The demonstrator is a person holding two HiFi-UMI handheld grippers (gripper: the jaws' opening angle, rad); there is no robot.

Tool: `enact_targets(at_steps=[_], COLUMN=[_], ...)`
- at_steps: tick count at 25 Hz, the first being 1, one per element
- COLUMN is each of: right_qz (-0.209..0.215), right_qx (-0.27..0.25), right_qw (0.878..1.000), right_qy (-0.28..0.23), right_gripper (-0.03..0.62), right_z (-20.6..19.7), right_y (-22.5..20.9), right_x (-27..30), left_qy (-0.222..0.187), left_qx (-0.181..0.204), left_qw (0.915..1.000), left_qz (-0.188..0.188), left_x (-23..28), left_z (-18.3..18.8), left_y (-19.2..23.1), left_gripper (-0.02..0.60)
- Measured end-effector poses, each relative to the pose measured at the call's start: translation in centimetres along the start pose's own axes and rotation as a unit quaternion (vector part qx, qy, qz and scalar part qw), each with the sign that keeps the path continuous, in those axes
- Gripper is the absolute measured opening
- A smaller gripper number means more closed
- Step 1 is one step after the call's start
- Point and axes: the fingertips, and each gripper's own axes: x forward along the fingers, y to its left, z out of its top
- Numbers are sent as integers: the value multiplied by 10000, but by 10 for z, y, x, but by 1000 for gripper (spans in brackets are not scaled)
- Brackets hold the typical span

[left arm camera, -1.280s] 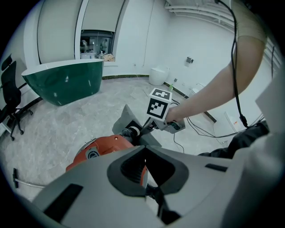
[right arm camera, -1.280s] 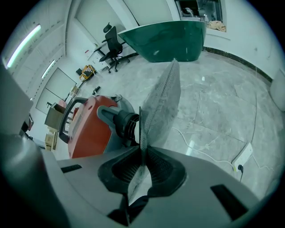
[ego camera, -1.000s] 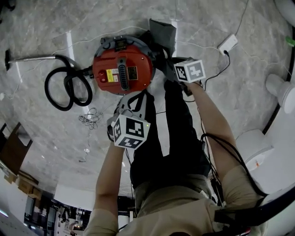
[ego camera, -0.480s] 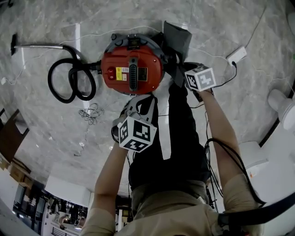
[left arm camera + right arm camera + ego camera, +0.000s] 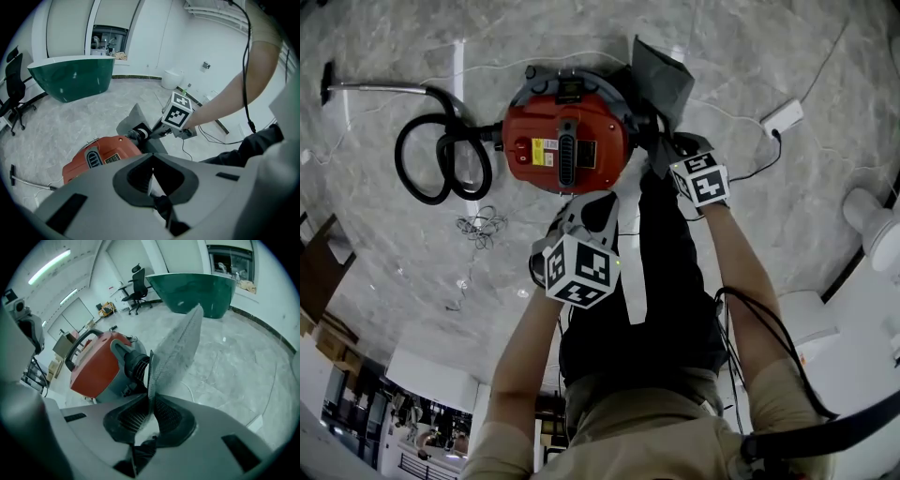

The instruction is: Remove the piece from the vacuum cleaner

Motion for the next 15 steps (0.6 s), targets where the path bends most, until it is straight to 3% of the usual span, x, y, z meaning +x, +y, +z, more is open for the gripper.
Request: enact_targets(at_steps=[4, 11, 15], right_qz=[238, 155, 27], right_qx=[192, 247, 977], right_qw=[9995, 9995, 9952], right_qy=[-59, -89, -4], right_gripper=[44, 44, 44], right_z=[-1, -2, -3], right_y=[-1, -3, -3], right_x=[1, 1, 0], left_qy=[27, 117, 188], left_qx=[-8, 60, 73], left_qw=[10000, 9999, 9998], left_qz=[-21, -109, -46], left_x=[3, 9, 9], left_z=[3, 3, -1], left_y=[3, 5, 13], left_gripper=[-5, -5, -5])
